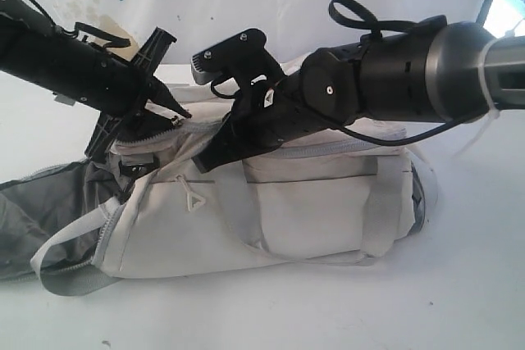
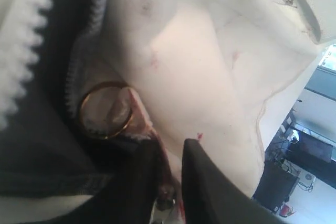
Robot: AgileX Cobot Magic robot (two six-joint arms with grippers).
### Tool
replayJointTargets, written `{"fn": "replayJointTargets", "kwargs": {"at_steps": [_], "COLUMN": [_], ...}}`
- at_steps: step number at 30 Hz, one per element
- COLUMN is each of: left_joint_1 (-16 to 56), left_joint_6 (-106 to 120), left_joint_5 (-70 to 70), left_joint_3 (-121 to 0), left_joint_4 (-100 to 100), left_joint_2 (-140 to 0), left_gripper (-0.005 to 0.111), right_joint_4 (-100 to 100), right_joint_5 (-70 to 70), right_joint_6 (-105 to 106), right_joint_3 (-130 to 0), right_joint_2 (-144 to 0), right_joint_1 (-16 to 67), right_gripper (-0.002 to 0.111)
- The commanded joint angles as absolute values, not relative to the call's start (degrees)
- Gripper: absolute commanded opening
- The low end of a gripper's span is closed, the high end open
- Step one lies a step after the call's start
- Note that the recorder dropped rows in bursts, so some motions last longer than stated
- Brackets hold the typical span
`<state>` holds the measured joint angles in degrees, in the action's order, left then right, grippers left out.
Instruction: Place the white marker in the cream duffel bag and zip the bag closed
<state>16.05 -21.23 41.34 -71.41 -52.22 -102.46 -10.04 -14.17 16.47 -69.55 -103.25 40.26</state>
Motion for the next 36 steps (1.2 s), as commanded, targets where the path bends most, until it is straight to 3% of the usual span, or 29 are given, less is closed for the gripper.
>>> {"fn": "replayJointTargets", "kwargs": {"at_steps": [1, 7, 10, 36], "left_joint_1": [16.07, 16.07, 16.07, 16.07], "left_joint_6": [-20.84, -20.49, -19.03, -13.52], "left_joint_5": [42.02, 43.83, 42.73, 33.08], "left_joint_3": [-71.42, -71.18, -71.3, -71.55], "left_joint_4": [-52.77, -52.02, -51.82, -38.64], "left_joint_2": [-102.69, -103.96, -103.61, -92.98], "left_gripper": [0.019, 0.017, 0.0, 0.0], "right_joint_4": [-9.98, -9.98, -9.98, -9.2], "right_joint_5": [-12.88, -13.3, -13.95, -18.9], "right_joint_6": [16.99, 16.99, 18.05, 17.7], "right_joint_3": [-69.51, -69.51, -69.51, -68.54], "right_joint_2": [-102.71, -102.71, -102.71, -104.68], "right_joint_1": [39.99, 39.99, 39.99, 39.6], "right_gripper": [0.0, 0.0, 0.0, 0.0]}}
